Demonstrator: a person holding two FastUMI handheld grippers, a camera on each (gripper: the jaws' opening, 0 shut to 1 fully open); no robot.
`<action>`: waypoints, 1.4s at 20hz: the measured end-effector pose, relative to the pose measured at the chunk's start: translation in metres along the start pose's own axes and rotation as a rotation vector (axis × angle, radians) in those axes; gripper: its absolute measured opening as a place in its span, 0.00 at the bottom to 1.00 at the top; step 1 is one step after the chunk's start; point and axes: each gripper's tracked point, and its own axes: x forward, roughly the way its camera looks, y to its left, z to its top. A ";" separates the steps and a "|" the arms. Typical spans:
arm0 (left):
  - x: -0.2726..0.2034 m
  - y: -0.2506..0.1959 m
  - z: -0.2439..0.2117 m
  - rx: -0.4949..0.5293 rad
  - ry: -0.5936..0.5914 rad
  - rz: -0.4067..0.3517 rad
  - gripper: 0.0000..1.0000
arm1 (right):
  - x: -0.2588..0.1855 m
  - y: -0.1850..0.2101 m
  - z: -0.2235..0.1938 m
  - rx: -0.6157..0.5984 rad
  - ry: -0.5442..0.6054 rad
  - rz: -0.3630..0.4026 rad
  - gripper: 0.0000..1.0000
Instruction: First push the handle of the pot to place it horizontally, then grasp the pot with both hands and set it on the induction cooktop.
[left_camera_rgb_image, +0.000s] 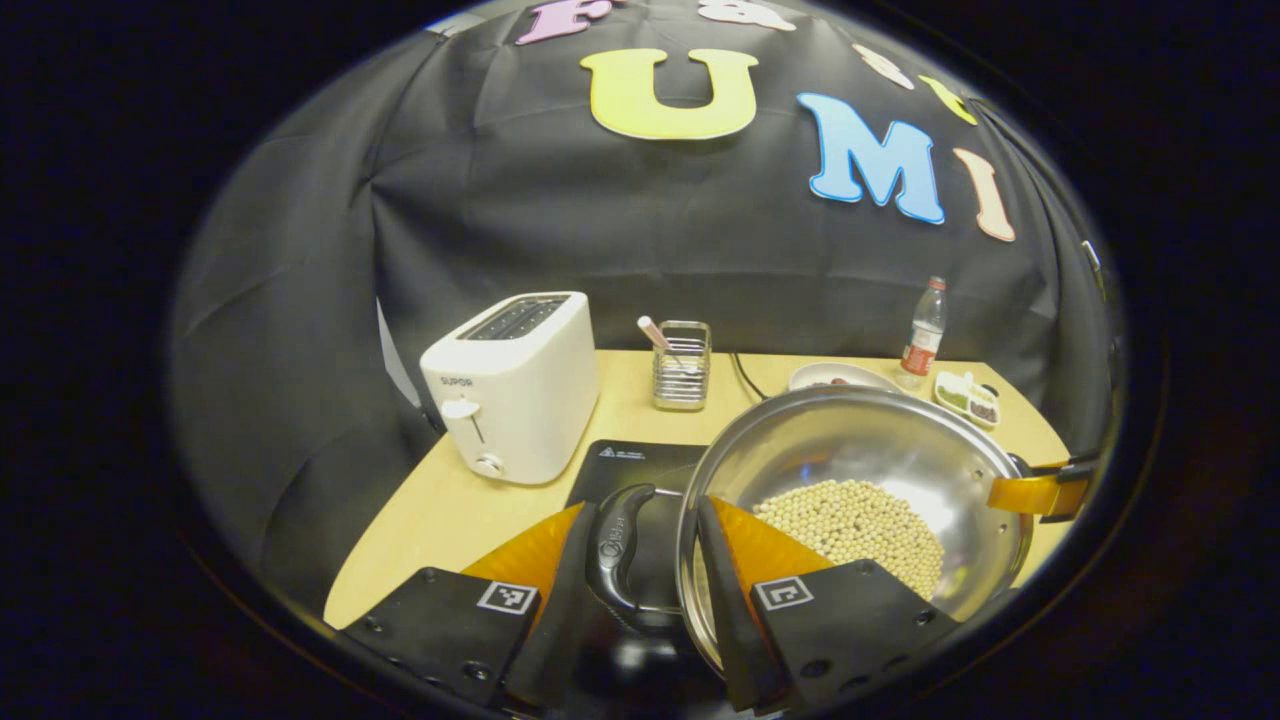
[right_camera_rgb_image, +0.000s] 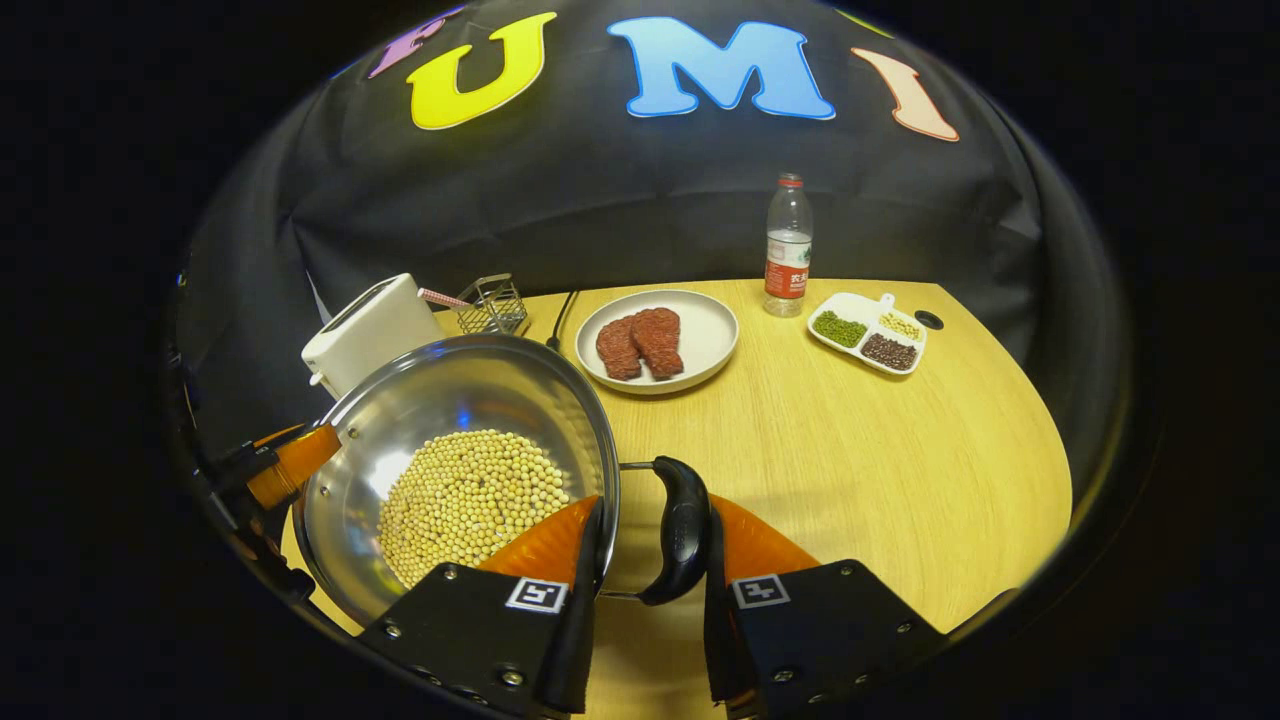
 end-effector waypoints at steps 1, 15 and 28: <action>0.003 0.006 0.000 0.001 0.000 0.000 0.60 | 0.002 0.006 0.001 0.001 -0.003 0.000 0.45; 0.033 0.062 -0.009 -0.026 0.027 -0.012 0.64 | 0.020 0.059 0.009 0.014 -0.012 -0.005 0.45; -0.062 0.018 0.085 -0.017 -0.285 0.075 0.94 | -0.084 0.003 0.079 -0.023 -0.346 0.025 0.98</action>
